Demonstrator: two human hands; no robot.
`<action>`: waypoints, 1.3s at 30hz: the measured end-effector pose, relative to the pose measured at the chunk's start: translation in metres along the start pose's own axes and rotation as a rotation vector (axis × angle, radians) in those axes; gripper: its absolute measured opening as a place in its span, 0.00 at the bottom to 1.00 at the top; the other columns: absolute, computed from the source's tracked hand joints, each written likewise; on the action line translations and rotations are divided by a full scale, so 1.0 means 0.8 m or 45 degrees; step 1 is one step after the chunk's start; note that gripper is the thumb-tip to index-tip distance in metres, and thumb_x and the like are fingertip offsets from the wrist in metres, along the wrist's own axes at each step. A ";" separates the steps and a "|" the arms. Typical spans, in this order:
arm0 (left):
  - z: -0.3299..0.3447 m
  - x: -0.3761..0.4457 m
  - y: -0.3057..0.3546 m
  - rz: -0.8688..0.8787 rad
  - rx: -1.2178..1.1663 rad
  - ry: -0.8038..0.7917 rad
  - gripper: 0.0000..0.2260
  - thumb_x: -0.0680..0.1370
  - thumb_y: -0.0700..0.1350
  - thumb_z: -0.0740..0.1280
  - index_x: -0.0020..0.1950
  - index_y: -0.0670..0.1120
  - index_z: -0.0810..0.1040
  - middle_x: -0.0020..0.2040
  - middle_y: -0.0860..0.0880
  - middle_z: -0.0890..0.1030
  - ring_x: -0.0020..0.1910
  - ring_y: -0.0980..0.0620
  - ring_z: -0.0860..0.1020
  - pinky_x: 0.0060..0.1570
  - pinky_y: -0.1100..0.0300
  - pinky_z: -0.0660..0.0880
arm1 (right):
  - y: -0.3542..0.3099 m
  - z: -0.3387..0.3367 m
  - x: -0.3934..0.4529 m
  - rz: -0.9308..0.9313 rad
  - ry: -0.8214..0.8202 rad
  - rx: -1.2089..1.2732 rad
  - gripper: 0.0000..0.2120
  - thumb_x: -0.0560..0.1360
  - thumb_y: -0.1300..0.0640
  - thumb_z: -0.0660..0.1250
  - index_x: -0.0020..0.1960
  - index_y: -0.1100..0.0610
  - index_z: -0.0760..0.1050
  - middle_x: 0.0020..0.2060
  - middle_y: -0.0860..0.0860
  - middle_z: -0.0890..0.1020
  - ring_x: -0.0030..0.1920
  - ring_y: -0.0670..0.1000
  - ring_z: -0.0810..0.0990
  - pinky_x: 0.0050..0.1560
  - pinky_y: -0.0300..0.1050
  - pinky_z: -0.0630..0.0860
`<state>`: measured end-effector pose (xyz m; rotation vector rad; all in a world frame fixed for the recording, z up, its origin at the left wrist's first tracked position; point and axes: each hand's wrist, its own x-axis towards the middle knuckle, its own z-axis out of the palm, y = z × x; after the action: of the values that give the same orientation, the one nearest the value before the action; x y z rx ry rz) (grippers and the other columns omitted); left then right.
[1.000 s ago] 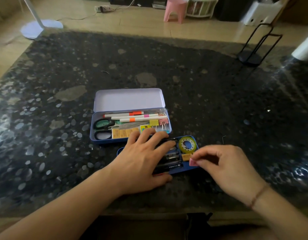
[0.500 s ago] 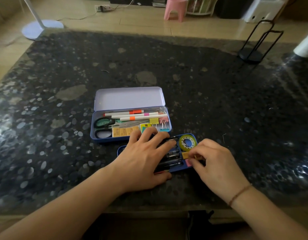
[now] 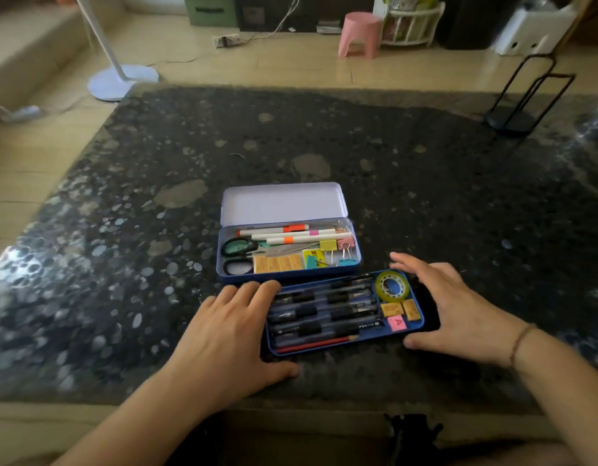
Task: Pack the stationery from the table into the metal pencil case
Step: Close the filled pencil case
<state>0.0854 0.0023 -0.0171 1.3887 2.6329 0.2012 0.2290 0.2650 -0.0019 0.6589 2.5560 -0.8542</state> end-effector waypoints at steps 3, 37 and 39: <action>0.007 -0.005 -0.003 0.009 -0.164 0.024 0.43 0.63 0.70 0.67 0.72 0.56 0.55 0.68 0.57 0.69 0.65 0.56 0.67 0.66 0.59 0.64 | 0.003 0.004 -0.006 -0.014 0.049 0.004 0.54 0.59 0.46 0.80 0.68 0.26 0.44 0.66 0.39 0.61 0.65 0.41 0.64 0.69 0.49 0.66; -0.023 0.058 -0.122 -0.157 -0.126 0.023 0.45 0.65 0.75 0.58 0.77 0.57 0.49 0.73 0.56 0.66 0.71 0.52 0.59 0.67 0.49 0.58 | -0.066 -0.033 0.098 -0.285 0.202 -0.593 0.46 0.65 0.27 0.62 0.75 0.40 0.45 0.75 0.44 0.60 0.73 0.46 0.60 0.71 0.51 0.62; -0.023 0.060 -0.121 -0.172 -0.126 -0.023 0.48 0.62 0.77 0.53 0.77 0.54 0.51 0.74 0.55 0.64 0.70 0.51 0.57 0.68 0.49 0.58 | -0.072 -0.032 0.098 -0.273 0.208 -0.635 0.46 0.65 0.25 0.58 0.76 0.42 0.46 0.75 0.43 0.58 0.74 0.46 0.57 0.71 0.52 0.61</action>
<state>-0.0227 -0.0131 -0.0210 1.1718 2.6507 0.2961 0.1290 0.2649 0.0073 0.3135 2.8612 -0.1991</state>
